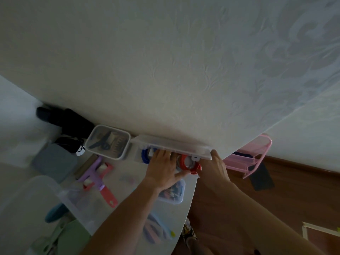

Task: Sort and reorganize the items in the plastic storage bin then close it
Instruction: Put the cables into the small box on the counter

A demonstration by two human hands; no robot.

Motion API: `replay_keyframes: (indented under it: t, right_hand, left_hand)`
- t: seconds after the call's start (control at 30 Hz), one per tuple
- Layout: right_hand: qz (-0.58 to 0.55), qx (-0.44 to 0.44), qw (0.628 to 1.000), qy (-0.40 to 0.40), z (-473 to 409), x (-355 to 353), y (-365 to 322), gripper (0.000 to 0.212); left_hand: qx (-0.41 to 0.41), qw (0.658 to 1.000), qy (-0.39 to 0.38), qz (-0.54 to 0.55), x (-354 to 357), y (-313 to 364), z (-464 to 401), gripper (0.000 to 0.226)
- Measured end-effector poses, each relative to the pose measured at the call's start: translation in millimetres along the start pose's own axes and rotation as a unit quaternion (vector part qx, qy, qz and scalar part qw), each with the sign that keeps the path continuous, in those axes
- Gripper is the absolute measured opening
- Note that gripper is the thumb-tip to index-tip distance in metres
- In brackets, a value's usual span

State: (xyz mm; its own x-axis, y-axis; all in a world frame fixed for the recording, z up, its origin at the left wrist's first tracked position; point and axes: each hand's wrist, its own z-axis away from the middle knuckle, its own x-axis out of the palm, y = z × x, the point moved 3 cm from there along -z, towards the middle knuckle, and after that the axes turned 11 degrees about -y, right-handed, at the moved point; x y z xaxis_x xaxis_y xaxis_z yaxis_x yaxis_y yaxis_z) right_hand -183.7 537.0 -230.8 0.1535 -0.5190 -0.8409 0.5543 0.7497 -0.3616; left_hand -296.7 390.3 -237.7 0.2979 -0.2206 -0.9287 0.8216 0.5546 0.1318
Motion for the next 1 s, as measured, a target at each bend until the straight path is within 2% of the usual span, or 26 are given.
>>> replay_keyframes:
  t: [0.1, 0.23, 0.47, 0.53, 0.6, 0.67, 0.7, 0.77, 0.83, 0.93, 1.0]
  right_hand:
    - [0.043, -0.022, 0.999, -0.019, 0.1, 0.8, -2.8, 0.047]
    - [0.023, -0.025, 0.999, -0.017, 16.3, -18.8, -15.4, 0.024]
    - [0.003, -0.053, 0.999, -0.009, 78.2, -52.3, -73.2, 0.029]
    - [-0.031, -0.140, 0.989, -0.040, 106.2, -39.7, -132.4, 0.030]
    - [-0.067, -0.195, 0.978, -0.045, 126.8, -37.6, -174.7, 0.028]
    - [-0.075, -0.286, 0.954, -0.043, 155.4, -19.9, -242.1, 0.025]
    - [-0.085, -0.323, 0.942, -0.039, 167.6, -10.8, -270.9, 0.023]
    - [-0.080, -0.385, 0.918, -0.048, 188.3, 11.7, -323.5, 0.019]
    - [-0.024, -0.421, 0.902, -0.092, 202.3, 43.5, -362.7, 0.030]
    - [0.074, -0.408, 0.890, -0.191, 207.8, 88.0, -396.5, 0.051]
    - [0.108, -0.390, 0.887, -0.223, 207.6, 112.2, -407.6, 0.047]
  left_hand:
    - [-0.015, 0.999, -0.033, -0.005, -4.3, 1.4, 4.5, 0.101]
    - [-0.048, 0.998, -0.002, 0.035, -20.7, -0.4, 26.2, 0.085]
    - [-0.136, 0.990, -0.042, 0.024, -63.2, -19.3, 110.4, 0.062]
    - [-0.191, 0.981, 0.013, 0.032, -68.6, -35.2, 180.5, 0.052]
    - [-0.205, 0.973, 0.106, 0.028, -76.5, -43.6, 224.6, 0.045]
    - [-0.265, 0.946, 0.184, 0.021, -69.8, -72.2, 300.5, 0.035]
    - [-0.300, 0.933, 0.196, 0.026, -61.8, -87.5, 335.4, 0.034]
    - [-0.379, 0.911, 0.155, 0.056, -37.3, -113.0, 400.7, 0.041]
    - [-0.445, 0.888, 0.087, 0.072, -5.7, -133.4, 451.0, 0.052]
    - [-0.497, 0.858, 0.013, 0.130, 28.5, -150.8, 500.2, 0.059]
    - [-0.507, 0.847, 0.022, 0.158, 40.2, -158.7, 519.0, 0.057]
